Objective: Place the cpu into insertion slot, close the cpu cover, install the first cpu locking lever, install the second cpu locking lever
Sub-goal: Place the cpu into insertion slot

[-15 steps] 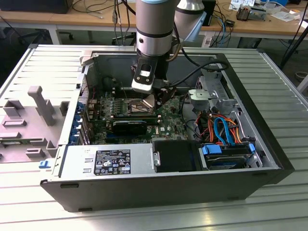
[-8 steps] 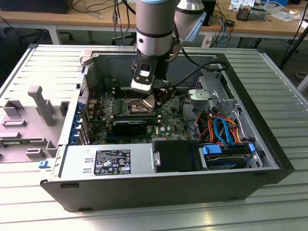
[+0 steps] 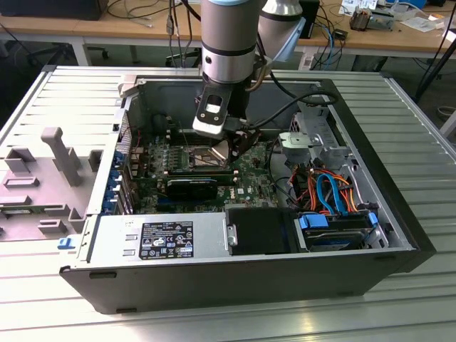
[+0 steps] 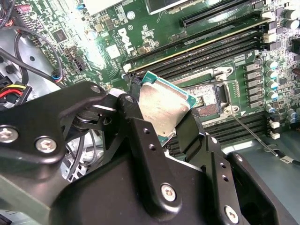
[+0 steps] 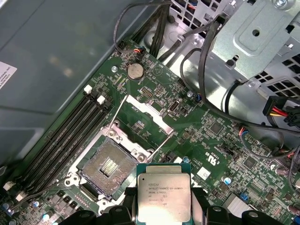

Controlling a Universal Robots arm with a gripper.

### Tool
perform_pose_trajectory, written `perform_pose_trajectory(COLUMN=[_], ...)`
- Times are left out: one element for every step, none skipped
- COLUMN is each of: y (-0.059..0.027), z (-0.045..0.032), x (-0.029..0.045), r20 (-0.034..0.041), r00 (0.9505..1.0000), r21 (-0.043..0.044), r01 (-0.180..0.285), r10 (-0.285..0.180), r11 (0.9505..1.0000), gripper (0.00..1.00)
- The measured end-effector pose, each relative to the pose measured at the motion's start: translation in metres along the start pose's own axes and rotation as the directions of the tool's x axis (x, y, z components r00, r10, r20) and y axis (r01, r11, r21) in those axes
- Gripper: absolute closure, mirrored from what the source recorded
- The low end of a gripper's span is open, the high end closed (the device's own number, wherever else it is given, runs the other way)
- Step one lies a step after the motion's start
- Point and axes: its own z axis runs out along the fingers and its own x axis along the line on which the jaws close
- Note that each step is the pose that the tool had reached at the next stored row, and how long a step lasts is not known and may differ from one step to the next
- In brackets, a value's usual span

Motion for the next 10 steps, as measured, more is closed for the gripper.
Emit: perform_pose_trajectory(y=[0.0, 0.0, 0.0, 0.0, 0.0, 0.0, 0.0, 0.0, 0.0, 0.0], z=[0.0, 0.0, 0.0001, 0.0001, 0.0001, 0.0001, 0.0002, 0.0002, 0.0003, 0.0003], x=[0.0, 0.0, 0.0, 0.0, 0.0, 0.0, 0.0, 0.0, 0.0, 0.0], r20=[0.0006, 0.0009, 0.0013, 0.0017, 0.0021, 0.0024, 0.0028, 0.0033, 0.0035, 0.0038], r00=[1.0, 1.0, 1.0, 1.0, 0.9999, 0.9999, 0.9999, 0.9998, 0.9998, 0.9997], r21=[0.0004, 0.0006, 0.0009, 0.0012, 0.0014, 0.0016, 0.0018, 0.0021, 0.0023, 0.0024], r01=[-0.003, -0.005, -0.007, -0.01, -0.012, -0.014, -0.016, -0.019, -0.021, -0.023], r10=[0.003, 0.005, 0.007, 0.01, 0.012, 0.014, 0.016, 0.019, 0.021, 0.023], r11=[1.0, 1.0, 1.0, 1.0, 0.9999, 0.9999, 0.9999, 0.9998, 0.9998, 0.9997], gripper=[0.45, 0.45, 0.45, 0.45, 0.45, 0.45, 0.45, 0.45, 0.45, 0.45])
